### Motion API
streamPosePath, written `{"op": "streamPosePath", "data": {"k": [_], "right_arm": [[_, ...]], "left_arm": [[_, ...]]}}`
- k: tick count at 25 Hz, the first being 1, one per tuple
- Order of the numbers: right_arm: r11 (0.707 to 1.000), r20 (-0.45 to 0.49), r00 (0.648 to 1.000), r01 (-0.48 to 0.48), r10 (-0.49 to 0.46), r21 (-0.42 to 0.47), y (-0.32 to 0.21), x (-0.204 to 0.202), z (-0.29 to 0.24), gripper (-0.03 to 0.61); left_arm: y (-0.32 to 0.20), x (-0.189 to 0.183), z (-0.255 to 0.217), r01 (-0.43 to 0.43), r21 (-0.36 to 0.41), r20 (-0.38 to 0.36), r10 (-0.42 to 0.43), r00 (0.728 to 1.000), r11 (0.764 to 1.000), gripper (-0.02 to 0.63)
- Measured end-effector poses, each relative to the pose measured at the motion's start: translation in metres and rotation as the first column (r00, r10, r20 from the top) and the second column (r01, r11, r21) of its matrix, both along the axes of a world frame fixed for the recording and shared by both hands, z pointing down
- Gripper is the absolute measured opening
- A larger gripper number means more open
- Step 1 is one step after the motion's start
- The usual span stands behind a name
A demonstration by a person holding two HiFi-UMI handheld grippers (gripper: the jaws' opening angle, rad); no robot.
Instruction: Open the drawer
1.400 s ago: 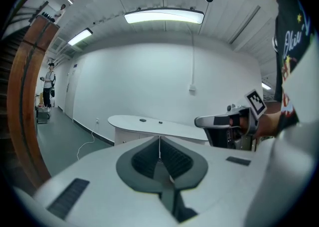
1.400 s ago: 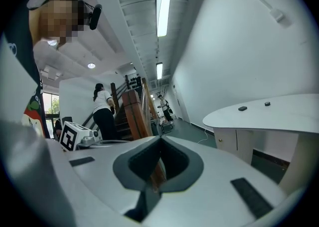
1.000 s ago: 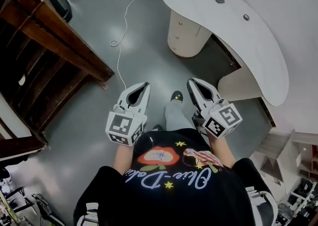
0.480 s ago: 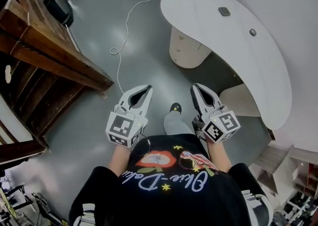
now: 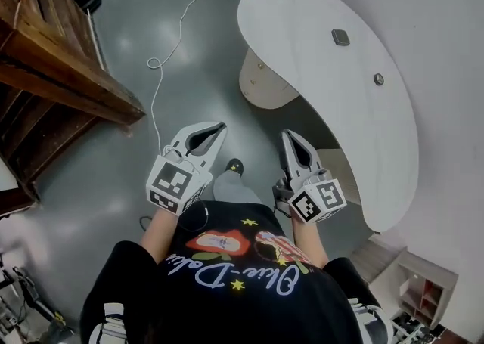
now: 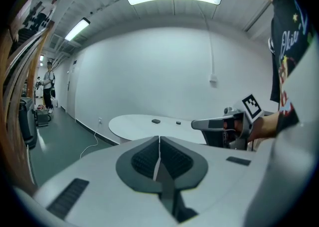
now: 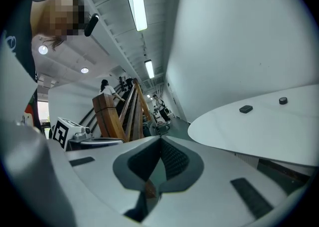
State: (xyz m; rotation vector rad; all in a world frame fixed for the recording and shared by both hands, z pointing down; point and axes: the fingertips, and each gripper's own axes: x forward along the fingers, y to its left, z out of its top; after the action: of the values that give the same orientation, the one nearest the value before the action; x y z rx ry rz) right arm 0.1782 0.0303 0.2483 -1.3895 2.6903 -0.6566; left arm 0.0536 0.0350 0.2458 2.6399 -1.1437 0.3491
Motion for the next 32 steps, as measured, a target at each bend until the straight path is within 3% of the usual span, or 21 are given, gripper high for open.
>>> {"op": "streamPosePath", "data": {"k": [11, 18, 32], "right_arm": [[0.997, 0.001, 1.000, -0.003, 0.003, -0.080, -0.044, 0.026, 0.044, -0.002], [0.992, -0.018, 1.000, -0.007, 0.005, -0.127, -0.079, 0.017, 0.074, -0.002], [0.977, -0.044, 0.993, -0.116, 0.110, -0.177, -0.148, -0.012, 0.143, -0.002]], "left_arm": [[-0.045, 0.027, 0.037, 0.023, -0.066, -0.009, -0.023, 1.000, 0.998, 0.006], [-0.084, 0.026, 0.077, 0.033, -0.119, -0.005, -0.034, 0.999, 0.992, 0.006], [-0.173, 0.026, 0.166, -0.002, -0.164, 0.001, 0.002, 1.000, 0.986, 0.006]]}}
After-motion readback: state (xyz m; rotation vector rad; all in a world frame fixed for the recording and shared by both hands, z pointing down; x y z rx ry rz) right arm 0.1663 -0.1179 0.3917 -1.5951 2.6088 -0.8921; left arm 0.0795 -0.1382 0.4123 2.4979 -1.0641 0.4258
